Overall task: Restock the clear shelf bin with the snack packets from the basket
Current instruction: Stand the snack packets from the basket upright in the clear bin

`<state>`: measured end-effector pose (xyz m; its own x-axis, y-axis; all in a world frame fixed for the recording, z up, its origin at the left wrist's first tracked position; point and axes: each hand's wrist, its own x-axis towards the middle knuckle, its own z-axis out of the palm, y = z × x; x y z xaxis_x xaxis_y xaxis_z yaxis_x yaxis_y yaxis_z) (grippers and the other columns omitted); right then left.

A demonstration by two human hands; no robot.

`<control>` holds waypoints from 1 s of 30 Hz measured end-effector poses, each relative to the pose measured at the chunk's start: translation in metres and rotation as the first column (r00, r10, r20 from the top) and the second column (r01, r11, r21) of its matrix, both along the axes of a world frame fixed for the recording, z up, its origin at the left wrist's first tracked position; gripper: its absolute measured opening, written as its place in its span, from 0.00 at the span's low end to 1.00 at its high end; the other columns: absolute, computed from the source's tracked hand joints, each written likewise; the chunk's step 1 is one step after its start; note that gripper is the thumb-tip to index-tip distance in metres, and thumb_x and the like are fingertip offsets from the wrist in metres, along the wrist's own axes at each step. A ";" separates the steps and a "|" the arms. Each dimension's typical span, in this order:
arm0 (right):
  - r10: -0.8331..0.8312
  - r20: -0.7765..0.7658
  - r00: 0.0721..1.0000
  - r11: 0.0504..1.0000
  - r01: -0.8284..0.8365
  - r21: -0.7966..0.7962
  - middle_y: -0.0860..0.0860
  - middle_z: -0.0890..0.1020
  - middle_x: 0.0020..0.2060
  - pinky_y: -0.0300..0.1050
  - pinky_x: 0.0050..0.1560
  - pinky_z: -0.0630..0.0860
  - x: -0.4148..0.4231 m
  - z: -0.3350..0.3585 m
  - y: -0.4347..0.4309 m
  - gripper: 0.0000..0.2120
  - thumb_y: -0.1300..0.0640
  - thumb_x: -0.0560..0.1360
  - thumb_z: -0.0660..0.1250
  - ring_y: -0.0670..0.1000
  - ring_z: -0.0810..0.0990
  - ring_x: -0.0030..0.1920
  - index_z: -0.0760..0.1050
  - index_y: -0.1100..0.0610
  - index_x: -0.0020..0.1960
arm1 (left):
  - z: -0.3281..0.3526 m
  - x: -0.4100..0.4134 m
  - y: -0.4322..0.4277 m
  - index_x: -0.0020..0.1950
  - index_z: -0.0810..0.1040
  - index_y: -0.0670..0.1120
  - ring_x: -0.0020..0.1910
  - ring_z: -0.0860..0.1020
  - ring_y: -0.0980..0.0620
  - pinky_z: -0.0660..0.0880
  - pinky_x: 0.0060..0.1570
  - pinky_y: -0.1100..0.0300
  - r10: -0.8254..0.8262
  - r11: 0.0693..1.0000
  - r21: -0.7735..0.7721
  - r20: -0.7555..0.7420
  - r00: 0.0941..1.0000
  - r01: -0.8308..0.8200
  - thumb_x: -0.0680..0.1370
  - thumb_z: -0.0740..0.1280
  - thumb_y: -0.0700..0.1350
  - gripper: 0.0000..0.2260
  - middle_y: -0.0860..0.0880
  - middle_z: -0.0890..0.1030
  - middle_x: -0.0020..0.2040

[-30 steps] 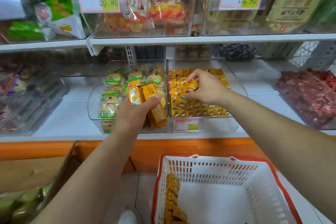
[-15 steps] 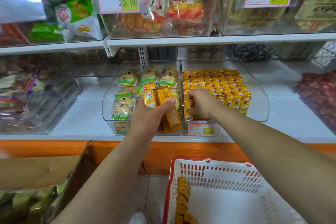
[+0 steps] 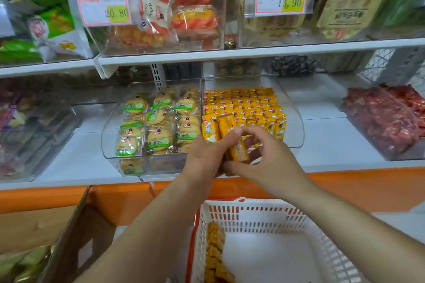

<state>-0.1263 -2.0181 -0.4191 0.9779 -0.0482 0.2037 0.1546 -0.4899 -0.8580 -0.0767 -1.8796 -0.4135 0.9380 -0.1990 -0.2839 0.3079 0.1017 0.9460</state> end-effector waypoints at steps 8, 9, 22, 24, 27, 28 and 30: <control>0.033 -0.174 0.984 0.687 0.104 0.719 0.60 0.83 0.37 0.47 0.34 0.77 0.002 -0.007 -0.028 0.16 0.61 0.80 0.59 0.56 0.81 0.34 0.79 0.45 0.59 | -0.003 -0.001 -0.017 0.58 0.82 0.47 0.50 0.86 0.40 0.81 0.43 0.51 -0.001 1.000 0.002 0.026 1.000 0.001 0.77 0.74 0.46 0.11 0.41 0.87 0.52; 0.070 -0.197 0.978 0.626 0.110 0.772 0.60 0.82 0.36 0.45 0.32 0.75 0.002 -0.007 -0.030 0.16 0.61 0.82 0.57 0.55 0.78 0.31 0.79 0.47 0.59 | -0.005 -0.001 -0.019 0.56 0.83 0.47 0.49 0.86 0.41 0.80 0.43 0.52 0.006 1.000 0.012 0.036 0.999 -0.007 0.77 0.74 0.45 0.09 0.42 0.87 0.51; 0.087 -0.256 0.963 0.664 0.135 0.735 0.54 0.82 0.41 0.43 0.35 0.78 0.011 -0.006 -0.035 0.05 0.62 0.76 0.69 0.51 0.81 0.36 0.80 0.58 0.52 | -0.004 0.006 -0.005 0.58 0.81 0.46 0.51 0.86 0.41 0.84 0.49 0.45 0.017 1.000 -0.004 0.082 0.996 -0.017 0.77 0.74 0.44 0.11 0.42 0.87 0.51; 0.047 -0.224 0.973 0.698 0.128 0.704 0.51 0.81 0.41 0.41 0.37 0.78 0.015 -0.008 -0.033 0.08 0.62 0.73 0.73 0.50 0.80 0.37 0.82 0.58 0.52 | -0.004 0.010 0.001 0.58 0.81 0.46 0.49 0.86 0.43 0.84 0.43 0.50 0.027 1.000 -0.002 0.094 0.995 -0.027 0.77 0.75 0.45 0.11 0.43 0.87 0.50; -0.126 -0.155 0.980 0.758 0.196 0.622 0.53 0.83 0.46 0.41 0.38 0.78 0.027 -0.003 -0.036 0.18 0.62 0.69 0.77 0.50 0.81 0.35 0.79 0.56 0.57 | -0.002 0.021 0.021 0.55 0.81 0.46 0.44 0.87 0.47 0.84 0.39 0.53 0.105 0.993 0.031 0.144 0.984 -0.111 0.76 0.76 0.45 0.10 0.46 0.88 0.46; -0.196 -0.119 0.973 0.812 0.230 0.537 0.54 0.83 0.47 0.39 0.37 0.78 0.033 0.001 -0.039 0.18 0.61 0.69 0.78 0.49 0.82 0.34 0.78 0.54 0.57 | -0.001 0.025 0.029 0.54 0.81 0.47 0.44 0.87 0.47 0.85 0.40 0.52 0.131 0.988 0.054 0.172 0.976 -0.142 0.76 0.76 0.45 0.08 0.46 0.88 0.45; -0.275 -0.023 0.961 0.912 0.268 0.310 0.49 0.82 0.46 0.35 0.35 0.77 0.050 0.007 -0.043 0.17 0.58 0.69 0.79 0.44 0.82 0.32 0.77 0.48 0.52 | -0.001 0.031 0.046 0.52 0.81 0.48 0.44 0.87 0.48 0.84 0.40 0.53 0.173 0.977 0.088 0.220 0.960 -0.196 0.76 0.76 0.45 0.07 0.46 0.88 0.45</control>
